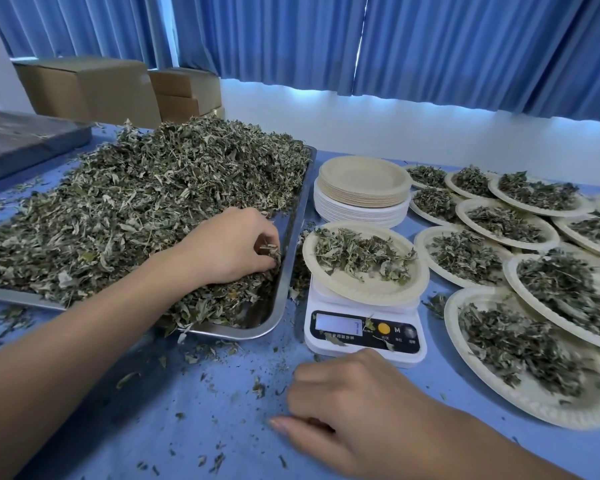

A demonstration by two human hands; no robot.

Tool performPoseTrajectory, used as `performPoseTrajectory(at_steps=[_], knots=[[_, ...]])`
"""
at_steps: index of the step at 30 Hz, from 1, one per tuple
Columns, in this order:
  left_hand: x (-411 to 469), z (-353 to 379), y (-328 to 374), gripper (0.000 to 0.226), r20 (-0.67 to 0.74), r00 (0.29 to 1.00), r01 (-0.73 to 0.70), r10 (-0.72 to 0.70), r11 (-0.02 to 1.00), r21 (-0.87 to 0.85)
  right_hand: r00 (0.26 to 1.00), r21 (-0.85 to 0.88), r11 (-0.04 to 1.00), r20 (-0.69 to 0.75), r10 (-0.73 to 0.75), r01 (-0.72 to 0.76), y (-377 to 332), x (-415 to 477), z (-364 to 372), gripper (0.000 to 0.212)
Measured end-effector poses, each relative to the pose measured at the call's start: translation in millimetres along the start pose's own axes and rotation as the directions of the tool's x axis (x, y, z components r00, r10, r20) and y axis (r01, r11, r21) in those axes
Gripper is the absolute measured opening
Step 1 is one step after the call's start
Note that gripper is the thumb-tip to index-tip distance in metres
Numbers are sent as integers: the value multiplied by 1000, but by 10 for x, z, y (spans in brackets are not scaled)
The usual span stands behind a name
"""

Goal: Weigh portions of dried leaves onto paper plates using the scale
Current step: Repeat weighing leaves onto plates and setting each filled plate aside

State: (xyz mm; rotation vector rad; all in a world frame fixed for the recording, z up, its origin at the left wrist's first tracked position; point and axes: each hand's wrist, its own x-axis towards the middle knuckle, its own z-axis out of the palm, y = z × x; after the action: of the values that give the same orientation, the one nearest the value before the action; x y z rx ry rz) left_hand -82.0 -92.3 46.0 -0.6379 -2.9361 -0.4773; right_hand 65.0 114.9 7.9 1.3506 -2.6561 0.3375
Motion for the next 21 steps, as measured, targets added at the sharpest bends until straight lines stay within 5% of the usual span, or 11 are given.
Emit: performPoseTrajectory(at_steps=[5, 8, 11, 13, 17, 21], knots=[[4, -39, -8, 25, 2, 998, 56, -56, 996, 65, 1000, 16, 1000, -10, -5, 5, 1, 4, 6, 37], [-1, -25, 37, 44, -18, 999, 29, -31, 996, -88, 984, 1, 1000, -177, 28, -29, 32, -12, -17, 40], [54, 19, 149, 62, -96, 993, -78, 63, 985, -154, 841, 48, 980, -507, 190, -192, 196, -35, -174, 41], [110, 41, 247, 97, 65, 992, -95, 108, 980, -173, 678, 64, 902, -638, 366, -427, 422, -49, -382, 37], [197, 76, 375, 132, 248, 948, -140, 199, 961, -237, 462, -26, 504, -444, 768, -863, 976, -121, -646, 30], [253, 78, 467, 147, 311, 928, -163, 205, 974, -158, 371, 153, 402, -194, 908, -903, 1243, -98, -632, 30]])
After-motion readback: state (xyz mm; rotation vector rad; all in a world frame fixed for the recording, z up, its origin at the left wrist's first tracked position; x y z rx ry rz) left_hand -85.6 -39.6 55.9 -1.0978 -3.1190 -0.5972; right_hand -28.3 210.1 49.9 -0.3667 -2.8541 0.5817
